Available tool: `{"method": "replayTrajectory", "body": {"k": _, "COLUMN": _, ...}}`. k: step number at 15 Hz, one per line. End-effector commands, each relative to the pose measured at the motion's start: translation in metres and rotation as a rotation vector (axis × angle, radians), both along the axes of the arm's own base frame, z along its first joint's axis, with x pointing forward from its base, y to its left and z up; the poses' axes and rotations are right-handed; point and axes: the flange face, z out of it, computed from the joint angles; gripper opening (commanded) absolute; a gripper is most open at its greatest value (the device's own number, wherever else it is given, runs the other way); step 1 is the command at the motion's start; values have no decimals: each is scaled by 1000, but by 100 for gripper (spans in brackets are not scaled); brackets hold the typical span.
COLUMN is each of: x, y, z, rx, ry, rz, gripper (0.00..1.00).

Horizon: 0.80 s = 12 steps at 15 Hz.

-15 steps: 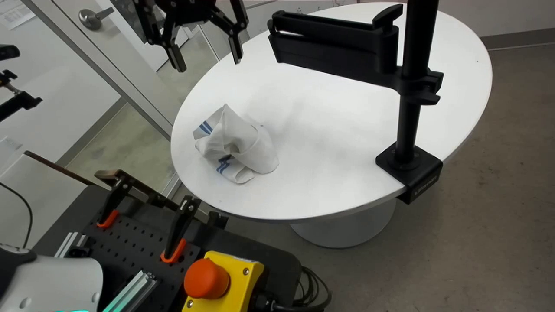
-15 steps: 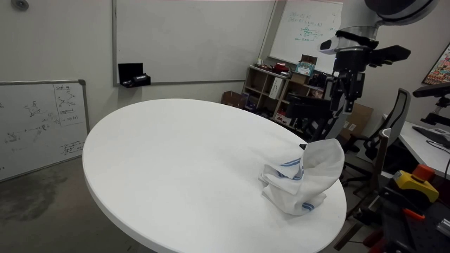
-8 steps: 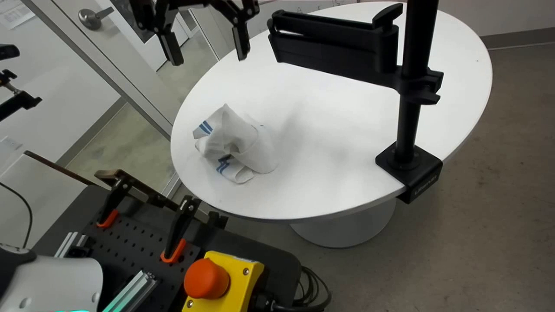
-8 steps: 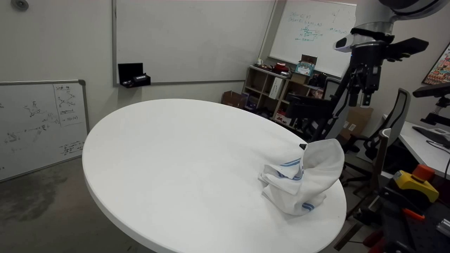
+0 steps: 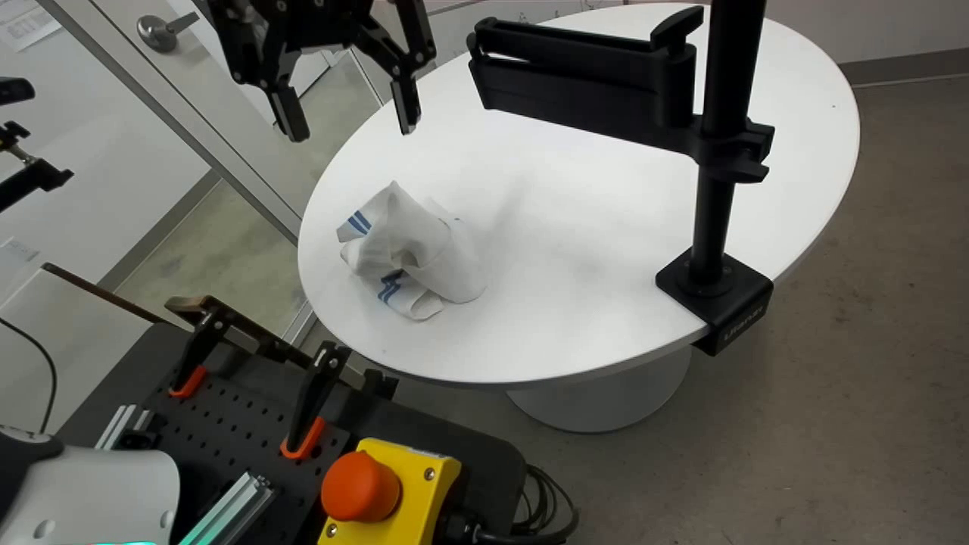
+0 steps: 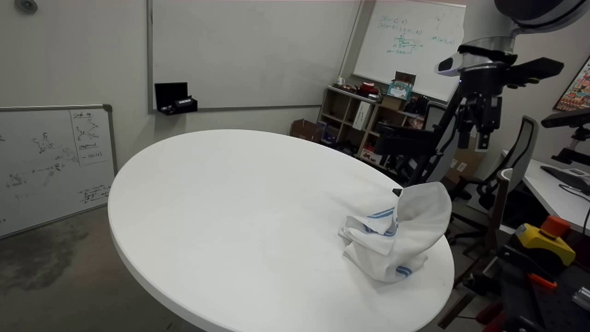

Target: Pick up the towel and put it on the table. Pick up the towel from the table and put it on the tripod

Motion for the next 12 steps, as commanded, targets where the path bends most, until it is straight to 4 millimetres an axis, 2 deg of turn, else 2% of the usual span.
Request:
{"method": "replayTrajectory", "body": {"k": 1, "x": -3, "y": 17, "z": -16, "rx": -17, "ry": -6, "rz": 32, "gripper": 100}}
{"method": "replayTrajectory", "body": {"k": 12, "x": -6, "y": 50, "z": -84, "rx": -94, "ry": -136, "rz": 158, "gripper": 100}}
